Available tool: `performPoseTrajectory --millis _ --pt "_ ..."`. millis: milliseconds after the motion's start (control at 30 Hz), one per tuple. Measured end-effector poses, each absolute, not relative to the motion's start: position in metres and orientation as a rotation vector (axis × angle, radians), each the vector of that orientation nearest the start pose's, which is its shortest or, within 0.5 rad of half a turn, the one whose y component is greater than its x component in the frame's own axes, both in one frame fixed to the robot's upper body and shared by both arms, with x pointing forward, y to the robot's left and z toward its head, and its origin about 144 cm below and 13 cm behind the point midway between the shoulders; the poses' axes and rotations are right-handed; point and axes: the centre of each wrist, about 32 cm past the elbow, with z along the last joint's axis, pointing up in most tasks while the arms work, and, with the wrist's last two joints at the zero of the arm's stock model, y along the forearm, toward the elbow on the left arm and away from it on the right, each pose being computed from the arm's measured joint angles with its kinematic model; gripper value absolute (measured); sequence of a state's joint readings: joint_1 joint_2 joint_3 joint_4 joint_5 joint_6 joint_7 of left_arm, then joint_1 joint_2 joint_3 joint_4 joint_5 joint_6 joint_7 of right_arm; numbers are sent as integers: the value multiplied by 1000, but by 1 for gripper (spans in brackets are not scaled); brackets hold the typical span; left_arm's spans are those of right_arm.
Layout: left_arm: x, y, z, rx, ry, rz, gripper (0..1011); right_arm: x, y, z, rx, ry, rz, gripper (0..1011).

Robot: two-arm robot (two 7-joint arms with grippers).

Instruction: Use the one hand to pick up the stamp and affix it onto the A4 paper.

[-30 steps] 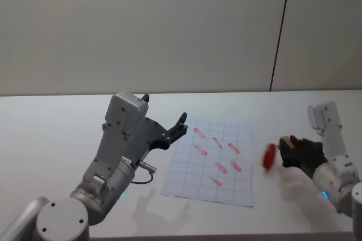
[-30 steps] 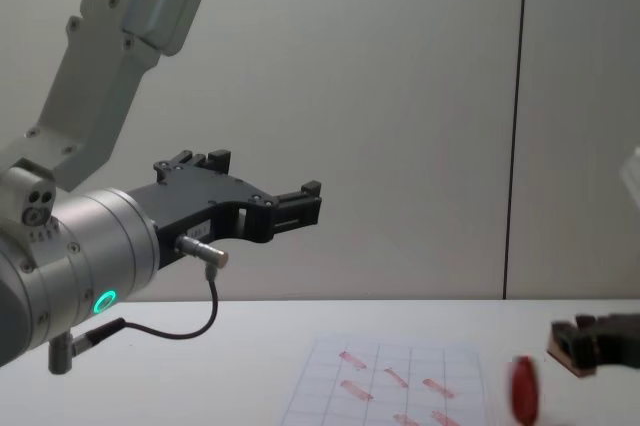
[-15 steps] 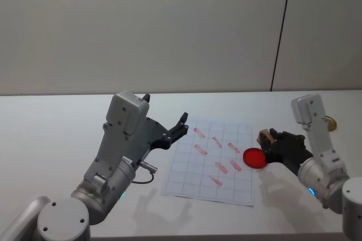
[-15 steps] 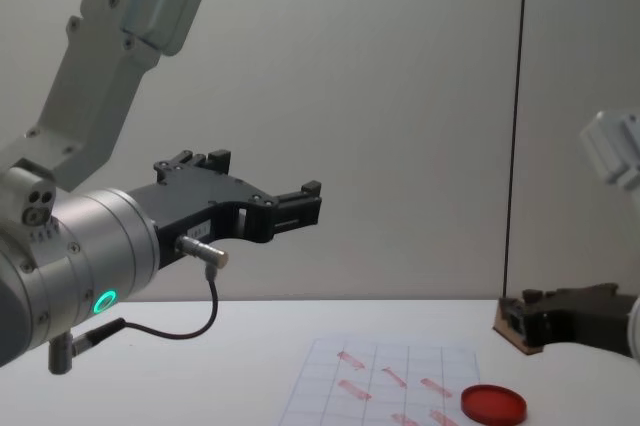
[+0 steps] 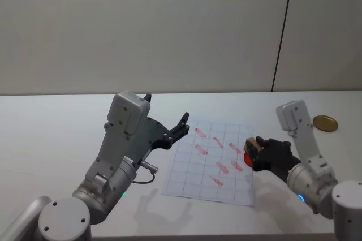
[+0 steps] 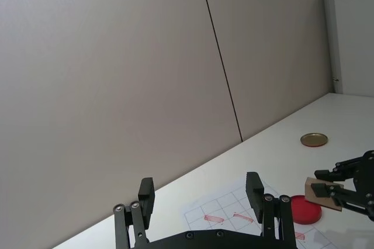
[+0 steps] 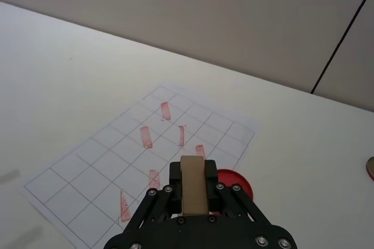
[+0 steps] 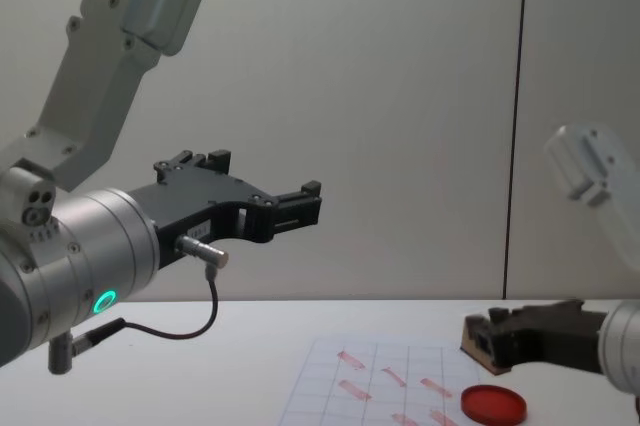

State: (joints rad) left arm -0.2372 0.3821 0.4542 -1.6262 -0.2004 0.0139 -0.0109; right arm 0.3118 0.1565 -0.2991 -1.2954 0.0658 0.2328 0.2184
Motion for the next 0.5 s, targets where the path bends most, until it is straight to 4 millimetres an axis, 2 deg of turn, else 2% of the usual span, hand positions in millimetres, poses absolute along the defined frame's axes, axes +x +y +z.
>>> performPoseTrajectory --millis 500 --pt "492 198 1204 61 -268 1124 993 542 -183 1140 -412 54 -1061 222"
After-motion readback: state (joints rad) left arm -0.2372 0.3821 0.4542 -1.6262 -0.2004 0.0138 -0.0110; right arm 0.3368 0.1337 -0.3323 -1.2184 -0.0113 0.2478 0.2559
